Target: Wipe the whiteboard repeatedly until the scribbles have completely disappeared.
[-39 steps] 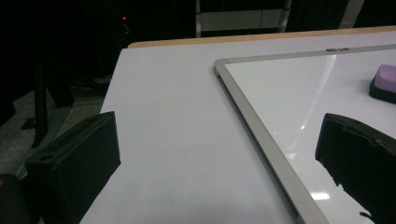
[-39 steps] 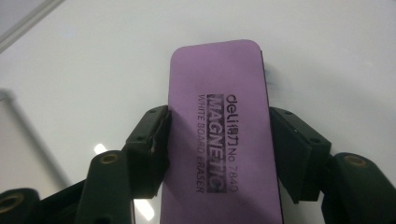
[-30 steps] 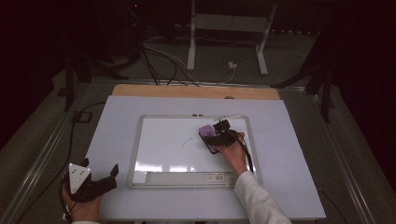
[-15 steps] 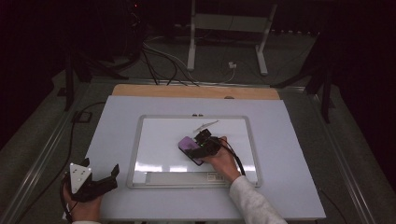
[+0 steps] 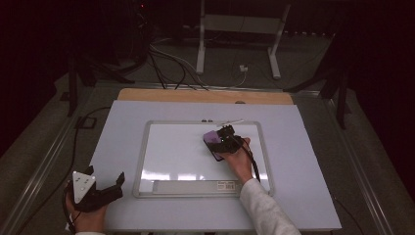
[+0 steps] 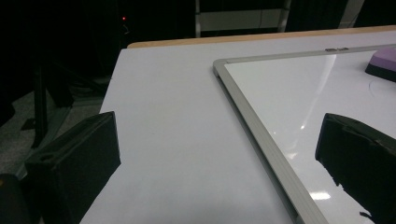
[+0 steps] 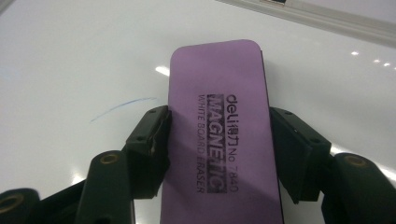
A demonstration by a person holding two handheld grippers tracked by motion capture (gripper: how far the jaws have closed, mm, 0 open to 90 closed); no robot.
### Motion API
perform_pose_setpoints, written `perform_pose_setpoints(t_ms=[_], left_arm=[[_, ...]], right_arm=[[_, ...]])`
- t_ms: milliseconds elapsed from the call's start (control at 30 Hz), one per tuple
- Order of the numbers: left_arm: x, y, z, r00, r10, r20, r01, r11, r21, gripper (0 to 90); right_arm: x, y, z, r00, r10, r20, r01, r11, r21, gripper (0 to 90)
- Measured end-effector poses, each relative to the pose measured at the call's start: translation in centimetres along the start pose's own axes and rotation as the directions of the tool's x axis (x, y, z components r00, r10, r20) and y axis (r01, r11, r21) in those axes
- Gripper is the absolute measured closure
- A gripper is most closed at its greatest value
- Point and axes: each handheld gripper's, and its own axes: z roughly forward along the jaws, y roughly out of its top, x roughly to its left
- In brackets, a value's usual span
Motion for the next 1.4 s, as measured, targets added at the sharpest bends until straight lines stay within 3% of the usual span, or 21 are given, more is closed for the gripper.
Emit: perform_pose_setpoints(t_ms=[33, 100, 200, 300, 367, 433, 500, 633, 700, 767, 833, 933, 1100, 1167, 1267, 1333, 1400], left_arm=[[0.0, 0.0, 0.0, 1.0000, 0.000, -0.001, 0.000, 1.0000, 0.000, 0.7], [-0.1, 0.0, 0.0, 1.0000, 0.001, 0.000, -0.001, 1.0000, 0.000, 0.7], [0.0, 0.0, 0.0, 1.0000, 0.000, 0.000, 0.000, 1.0000, 0.000, 0.7], [0.0, 0.0, 0.0, 1.0000, -0.003, -0.002, 0.003, 1.0000, 0.000, 0.7], [0.0, 0.0, 0.0, 1.0000, -0.001, -0.001, 0.001, 1.0000, -0.002, 0.7], [0.0, 0.0, -0.1, 1.0000, -0.002, -0.002, 0.002, 1.0000, -0.001, 0.7], [0.1, 0.0, -0.1, 1.0000, -0.005, -0.001, 0.005, 1.0000, -0.003, 0.7], [0.1, 0.0, -0.1, 1.0000, -0.005, -0.001, 0.005, 1.0000, -0.003, 0.7], [0.1, 0.0, -0.1, 1.0000, -0.003, -0.002, 0.003, 1.0000, -0.002, 0.7], [0.0, 0.0, 0.0, 1.0000, -0.002, 0.000, 0.002, 1.0000, -0.001, 0.7], [0.0, 0.0, 0.0, 1.0000, 0.002, 0.002, -0.002, 1.0000, -0.001, 0.7], [-0.1, 0.0, 0.0, 1.0000, 0.001, 0.001, -0.001, 1.0000, -0.002, 0.7], [0.0, 0.0, 0.0, 1.0000, 0.002, 0.000, -0.002, 1.0000, 0.000, 0.7], [-0.1, 0.0, -0.1, 1.0000, 0.002, 0.000, -0.002, 1.0000, -0.002, 0.7], [0.0, 0.0, -0.2, 1.0000, -0.001, -0.001, 0.001, 1.0000, -0.003, 0.7], [0.1, -0.1, -0.2, 1.0000, -0.002, -0.002, 0.002, 1.0000, -0.004, 0.7], [0.1, -0.1, -0.2, 1.0000, -0.004, -0.003, 0.004, 1.0000, -0.005, 0.7]], right_arm=[[0.3, 0.0, 0.0, 0.9999, -0.012, -0.002, 0.012, 1.000, 0.001, 41.4], [1.0, 0.0, 0.2, 0.9985, -0.023, -0.050, 0.023, 1.000, 0.007, 41.4], [2.5, -0.1, 0.5, 0.9899, -0.073, -0.122, 0.074, 0.997, 0.008, 41.4], [4.3, -0.3, 0.6, 0.9705, -0.148, -0.190, 0.154, 0.988, 0.014, 41.4], [5.2, -0.5, 0.6, 0.9606, -0.186, -0.206, 0.193, 0.981, 0.011, 41.5], [5.4, -0.4, 0.6, 0.9623, -0.185, -0.199, 0.192, 0.981, 0.016, 41.5], [4.6, -0.2, 0.7, 0.9738, -0.146, -0.174, 0.151, 0.988, 0.016, 41.5], [2.0, 0.1, 0.6, 0.9958, -0.042, -0.082, 0.042, 0.999, 0.006, 41.5], [0.9, 0.2, 0.5, 0.9995, 0.013, -0.028, -0.013, 1.000, -0.003, 41.5], [0.6, 0.3, 0.5, 0.9982, 0.058, -0.014, -0.058, 0.998, -0.004, 41.5], [1.3, 0.3, 0.5, 0.9997, 0.024, 0.004, -0.024, 1.000, -0.007, 41.5], [2.4, 0.0, 0.7, 0.9971, -0.015, -0.074, 0.015, 1.000, 0.004, 41.5], [4.9, -0.2, 0.8, 0.9765, -0.130, -0.172, 0.136, 0.990, 0.022, 41.5], [5.1, 0.0, 0.9, 0.9748, -0.139, -0.175, 0.145, 0.989, 0.024, 41.5], [4.2, 0.2, 1.1, 0.9865, -0.102, -0.128, 0.104, 0.995, 0.005, 41.5], [3.2, 0.5, 1.1, 0.9957, -0.054, -0.074, 0.055, 0.999, 0.000, 41.5], [2.1, 0.6, 0.9, 0.9998, -0.015, -0.012, 0.015, 1.000, -0.007, 41.5]])
